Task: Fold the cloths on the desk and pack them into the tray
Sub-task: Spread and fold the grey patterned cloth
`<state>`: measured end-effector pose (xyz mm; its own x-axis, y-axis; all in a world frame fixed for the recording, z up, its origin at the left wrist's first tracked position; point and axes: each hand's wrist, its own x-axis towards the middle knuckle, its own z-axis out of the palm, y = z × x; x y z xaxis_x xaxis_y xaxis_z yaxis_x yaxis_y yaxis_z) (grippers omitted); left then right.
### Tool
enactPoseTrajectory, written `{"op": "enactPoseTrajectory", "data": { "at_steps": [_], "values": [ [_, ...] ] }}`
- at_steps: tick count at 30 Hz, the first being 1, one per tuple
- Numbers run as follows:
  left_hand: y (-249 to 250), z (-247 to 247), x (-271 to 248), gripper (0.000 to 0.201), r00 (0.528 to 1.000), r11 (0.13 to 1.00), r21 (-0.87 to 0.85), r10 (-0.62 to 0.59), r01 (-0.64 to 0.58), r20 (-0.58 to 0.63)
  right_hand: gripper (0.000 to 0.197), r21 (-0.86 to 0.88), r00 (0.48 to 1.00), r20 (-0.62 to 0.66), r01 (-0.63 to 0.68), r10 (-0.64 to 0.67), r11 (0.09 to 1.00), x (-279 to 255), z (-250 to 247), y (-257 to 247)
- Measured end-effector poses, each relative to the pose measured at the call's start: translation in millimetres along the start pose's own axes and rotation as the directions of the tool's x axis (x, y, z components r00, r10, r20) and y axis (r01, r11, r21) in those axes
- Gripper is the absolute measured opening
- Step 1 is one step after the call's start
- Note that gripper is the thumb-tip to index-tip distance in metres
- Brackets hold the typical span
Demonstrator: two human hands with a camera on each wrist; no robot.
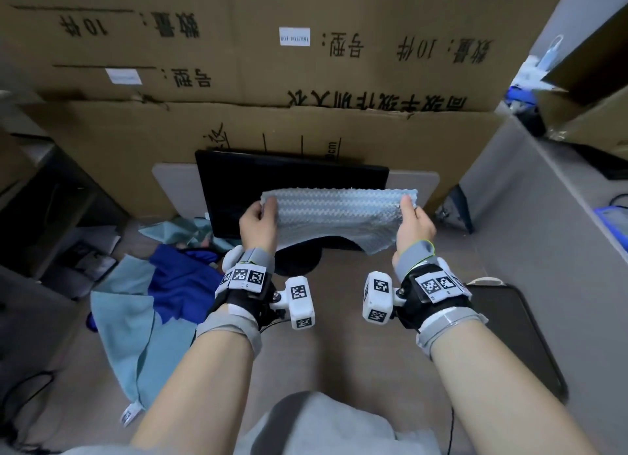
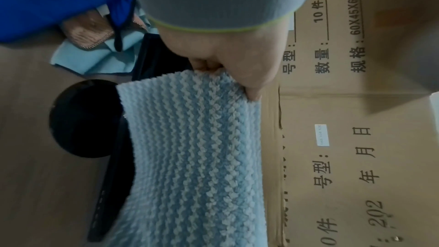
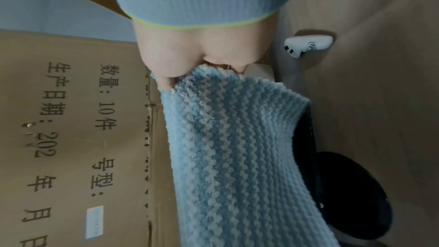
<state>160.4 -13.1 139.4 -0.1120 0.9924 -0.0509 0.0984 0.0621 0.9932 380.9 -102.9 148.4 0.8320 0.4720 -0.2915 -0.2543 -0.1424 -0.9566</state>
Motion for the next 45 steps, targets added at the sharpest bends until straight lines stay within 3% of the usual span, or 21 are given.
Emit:
{"op": "enactPoseTrajectory", "data": {
  "at_steps": [3, 4, 6, 9, 12, 15, 17, 21, 25, 30, 35, 40, 42, 45],
  "values": [
    [-15, -5, -20, 0.039, 1.000, 0.998, 0.065, 0.006, -0.005, -0.009, 0.025, 0.015, 0.997, 0.063, -0.048, 0.047, 0.999, -7, -22, 13],
    [-26, -6, -30, 0.035, 1.000, 0.995, 0.098, -0.018, 0.018, -0.004, 0.035, -0.004, 0.992, 0.084, -0.096, 0.096, 0.995, -10, -33, 23],
    [-52, -8, -53, 0.031, 0.993, 0.975, 0.189, -0.120, 0.120, -0.010, 0.048, -0.059, 0.984, 0.077, -0.154, 0.158, 0.986, -8, -54, 54],
    [-95, -17, -89, 0.028, 0.952, 0.910, 0.287, -0.304, 0.300, -0.030, 0.037, -0.196, 0.965, 0.078, -0.233, 0.252, 0.953, -9, -86, 108],
    [-140, -21, -128, 0.028, 0.893, 0.805, 0.406, -0.446, 0.432, -0.064, 0.032, -0.390, 0.891, 0.072, -0.389, 0.449, 0.835, -6, -121, 168],
    [-176, -28, -163, 0.023, 0.830, 0.740, 0.408, -0.550, 0.534, -0.089, 0.047, -0.565, 0.799, 0.120, -0.432, 0.589, 0.702, -12, -150, 209],
    [-191, -30, -177, 0.022, 0.800, 0.698, 0.424, -0.588, 0.577, -0.120, 0.047, -0.612, 0.769, 0.098, -0.454, 0.631, 0.648, -15, -162, 222],
    [-199, -28, -181, 0.015, 0.777, 0.674, 0.419, -0.612, 0.608, -0.144, 0.041, -0.649, 0.744, 0.049, -0.483, 0.666, 0.588, -9, -174, 243],
    [-205, -17, -160, 0.018, 0.775, 0.654, 0.464, -0.619, 0.598, -0.127, 0.034, -0.673, 0.769, 0.036, -0.453, 0.638, 0.584, 21, -176, 280],
    [-213, -1, -123, 0.022, 0.764, 0.605, 0.538, -0.633, 0.587, -0.122, 0.055, -0.684, 0.767, 0.004, -0.465, 0.641, 0.562, 39, -150, 268],
    [-231, 7, -90, 0.023, 0.716, 0.501, 0.636, -0.687, 0.587, -0.120, 0.059, -0.737, 0.743, -0.026, -0.466, 0.669, 0.490, 54, -122, 261],
    [-240, 12, -78, 0.019, 0.710, 0.481, 0.657, -0.694, 0.580, -0.120, 0.048, -0.751, 0.754, -0.113, -0.492, 0.647, 0.441, 48, -114, 241],
    [-243, 11, -74, 0.019, 0.706, 0.475, 0.662, -0.699, 0.580, -0.117, 0.047, -0.746, 0.772, -0.135, -0.492, 0.620, 0.450, 46, -111, 238],
    [-244, 12, -69, 0.022, 0.722, 0.496, 0.646, -0.680, 0.579, -0.125, 0.048, -0.688, 0.760, -0.177, -0.549, 0.625, 0.474, 43, -110, 236]
  ]
}}
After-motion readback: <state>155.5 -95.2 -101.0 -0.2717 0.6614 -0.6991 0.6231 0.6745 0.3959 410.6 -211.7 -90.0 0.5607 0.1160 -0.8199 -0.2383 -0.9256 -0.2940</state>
